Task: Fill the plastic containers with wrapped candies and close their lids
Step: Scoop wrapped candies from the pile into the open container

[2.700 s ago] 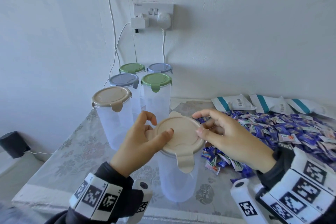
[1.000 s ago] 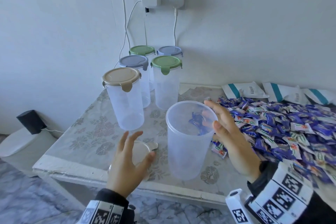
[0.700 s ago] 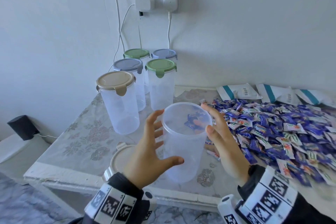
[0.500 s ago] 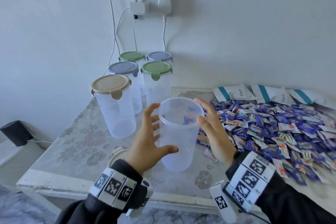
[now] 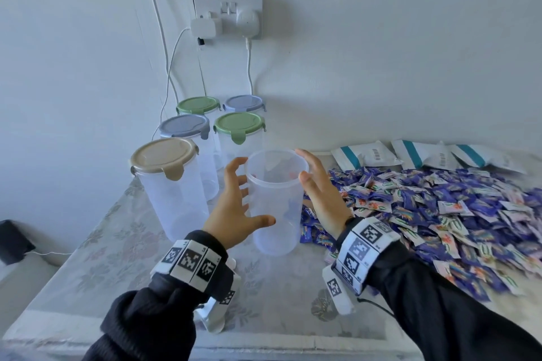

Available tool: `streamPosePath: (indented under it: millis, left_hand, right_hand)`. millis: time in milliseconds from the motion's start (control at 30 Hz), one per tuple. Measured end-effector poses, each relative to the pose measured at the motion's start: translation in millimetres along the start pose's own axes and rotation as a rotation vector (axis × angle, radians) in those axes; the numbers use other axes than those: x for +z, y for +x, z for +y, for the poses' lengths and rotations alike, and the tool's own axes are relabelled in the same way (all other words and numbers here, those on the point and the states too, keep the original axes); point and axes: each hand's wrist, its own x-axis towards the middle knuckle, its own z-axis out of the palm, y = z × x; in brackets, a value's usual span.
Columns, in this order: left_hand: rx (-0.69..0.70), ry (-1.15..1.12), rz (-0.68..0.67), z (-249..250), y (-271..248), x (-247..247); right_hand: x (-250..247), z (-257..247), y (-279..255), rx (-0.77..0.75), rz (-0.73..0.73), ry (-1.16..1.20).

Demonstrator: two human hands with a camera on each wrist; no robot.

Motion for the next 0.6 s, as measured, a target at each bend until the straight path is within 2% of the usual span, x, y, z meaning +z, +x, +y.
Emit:
streamPosePath:
  millis: [67,133,233,300,367,433,533,600]
  left_hand:
    - [0.011,0.137,0.011,2,-5,2]
    - [0.043,0.337,0.111,5,-13,9]
    - [0.244,0.473,0.392,19,-27,32]
    - [0.367,0.407,0.466,28,-35,52]
    - [0.420,0.324,0.375,35,-39,74]
    - [0.406,0.253,0.199,38,-36,95]
    - [0.273,0.242,0.026,39,-18,125]
    - [0.106,0.309,-0.052,37,2,142]
  right_hand:
    - [-1,3,-2,0.007,-0.014,0.015]
    - [-5,4,-4,-0.009,0.003,0.001]
    - [-20,4,-15,-0.009,0.028,-0.100]
    - [-39,8,-24,0.009,0.057,-0.162]
    - [-63,13,-31,0.033,0.102,-0.264]
    - [-92,22,-36,0.077,0.124,-0.397]
    - [-139,41,-38,0.108,0.105,-0.708]
    - [-167,50,-39,0.216,0.084,-0.904]
